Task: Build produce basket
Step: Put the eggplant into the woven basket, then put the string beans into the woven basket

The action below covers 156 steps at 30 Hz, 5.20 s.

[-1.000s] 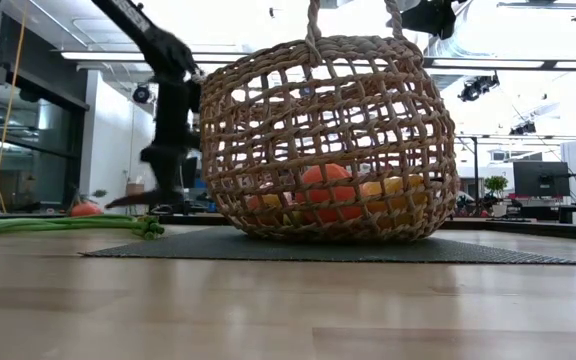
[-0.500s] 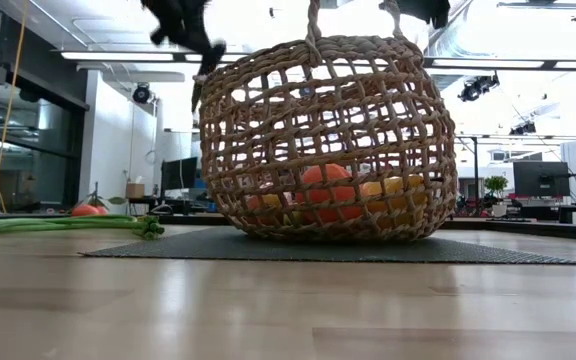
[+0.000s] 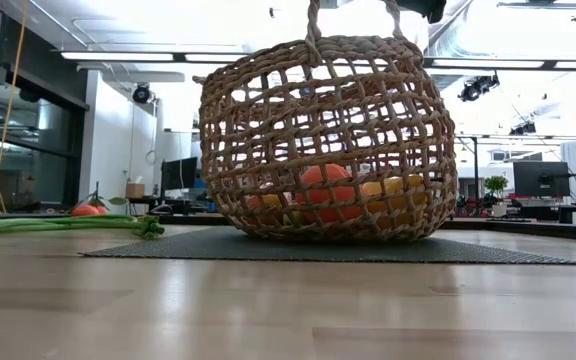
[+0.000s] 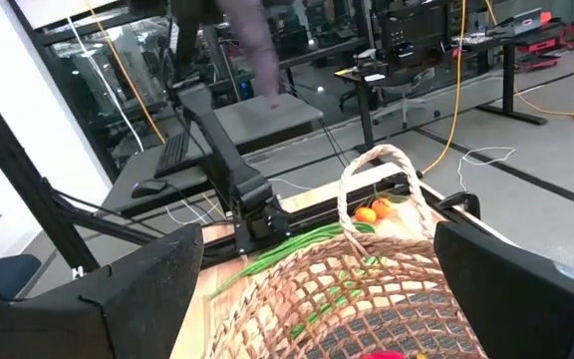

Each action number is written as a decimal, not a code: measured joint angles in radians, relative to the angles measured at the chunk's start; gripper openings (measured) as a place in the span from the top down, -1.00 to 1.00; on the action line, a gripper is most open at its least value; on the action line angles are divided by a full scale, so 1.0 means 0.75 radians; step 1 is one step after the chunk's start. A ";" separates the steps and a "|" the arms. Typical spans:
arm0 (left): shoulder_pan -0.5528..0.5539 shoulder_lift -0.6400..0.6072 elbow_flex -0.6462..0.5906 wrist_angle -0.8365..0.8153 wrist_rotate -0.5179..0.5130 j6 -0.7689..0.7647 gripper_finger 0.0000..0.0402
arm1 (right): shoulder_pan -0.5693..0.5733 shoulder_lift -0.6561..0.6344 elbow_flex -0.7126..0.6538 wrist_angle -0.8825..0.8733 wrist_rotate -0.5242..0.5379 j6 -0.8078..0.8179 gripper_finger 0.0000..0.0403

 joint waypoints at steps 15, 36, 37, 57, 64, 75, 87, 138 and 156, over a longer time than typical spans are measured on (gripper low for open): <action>-0.201 -0.040 -0.428 0.506 -0.164 -0.162 0.40 | 0.000 0.000 0.000 0.000 -0.002 0.000 -0.93; -0.392 0.231 -0.300 0.456 -0.244 -0.051 0.39 | 0.000 0.000 0.000 0.001 -0.002 0.000 -0.93; -0.406 0.284 -0.260 0.422 -0.247 -0.024 0.39 | 0.000 0.000 0.000 0.001 -0.002 0.000 -0.93; -0.397 1.059 0.174 -0.013 -0.403 0.159 0.39 | 0.000 0.000 0.000 0.000 0.015 -0.001 -0.93; -0.381 1.137 0.174 0.070 -0.401 -0.409 0.39 | 0.000 -0.001 0.000 0.000 0.061 -0.027 -0.93; -0.399 1.301 0.174 0.139 -0.409 -0.806 0.39 | 0.000 -0.001 0.000 0.001 0.084 -0.012 -0.93; -0.393 1.389 0.174 0.156 -0.421 -0.744 0.27 | 0.000 -0.001 0.000 0.001 0.084 -0.011 -0.93; -0.742 0.186 -0.422 -0.788 -0.672 -0.096 -0.37 | 0.000 0.000 0.000 0.000 0.083 0.011 -0.93; -0.539 0.634 -0.889 -0.072 -0.688 1.035 -0.34 | 0.000 0.000 0.000 0.001 0.083 0.108 -0.93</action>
